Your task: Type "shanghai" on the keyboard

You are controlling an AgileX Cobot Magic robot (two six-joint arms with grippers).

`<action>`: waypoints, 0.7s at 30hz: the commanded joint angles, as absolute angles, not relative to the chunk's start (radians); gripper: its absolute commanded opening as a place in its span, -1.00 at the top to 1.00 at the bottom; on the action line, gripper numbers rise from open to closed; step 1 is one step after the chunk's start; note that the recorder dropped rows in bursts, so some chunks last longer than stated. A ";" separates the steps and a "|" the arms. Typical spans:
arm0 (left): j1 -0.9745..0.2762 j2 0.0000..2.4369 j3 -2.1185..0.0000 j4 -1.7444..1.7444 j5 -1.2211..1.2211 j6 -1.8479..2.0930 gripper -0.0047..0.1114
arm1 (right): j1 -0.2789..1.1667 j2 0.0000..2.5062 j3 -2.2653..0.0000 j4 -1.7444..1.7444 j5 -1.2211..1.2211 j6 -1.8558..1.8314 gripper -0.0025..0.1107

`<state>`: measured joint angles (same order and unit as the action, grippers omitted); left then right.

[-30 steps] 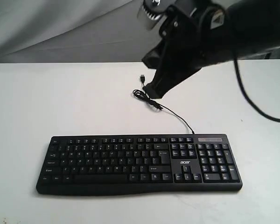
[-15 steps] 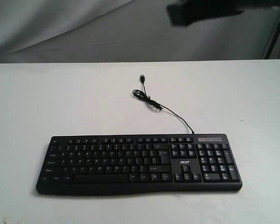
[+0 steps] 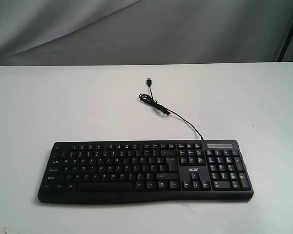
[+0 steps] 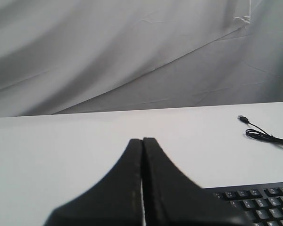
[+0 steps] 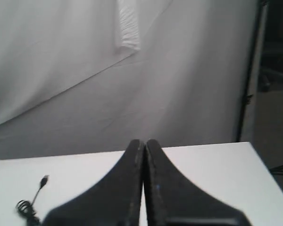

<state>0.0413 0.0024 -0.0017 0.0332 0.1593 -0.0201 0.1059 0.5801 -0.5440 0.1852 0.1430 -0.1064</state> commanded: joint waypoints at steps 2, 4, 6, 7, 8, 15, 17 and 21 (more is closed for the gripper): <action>0.035 0.000 0.000 0.033 0.153 -0.023 0.92 | -0.013 0.342 -0.334 0.117 0.080 -0.051 0.96; 0.035 0.000 0.000 0.033 0.153 -0.023 0.92 | -0.045 0.277 -0.277 0.115 0.080 -0.038 0.96; 0.035 0.000 0.000 0.033 0.153 -0.023 0.92 | -0.061 0.219 -0.226 0.111 0.080 -0.030 0.96; 0.035 0.000 0.000 0.033 0.153 -0.023 0.92 | -0.061 0.199 -0.208 0.111 0.080 -0.025 0.96; 0.035 0.000 0.000 0.033 0.153 -0.023 0.92 | -0.061 0.179 -0.187 0.103 0.080 -0.025 0.96; 0.035 0.000 0.000 0.033 0.153 -0.023 0.92 | -0.061 0.010 0.000 0.042 0.108 -0.023 0.96; 0.035 0.000 0.000 0.033 0.153 -0.023 0.92 | -0.061 0.000 0.000 0.011 0.163 -0.023 0.96; 0.035 0.000 0.000 0.033 0.153 -0.023 0.92 | -0.061 0.000 0.000 0.028 0.291 -0.005 0.96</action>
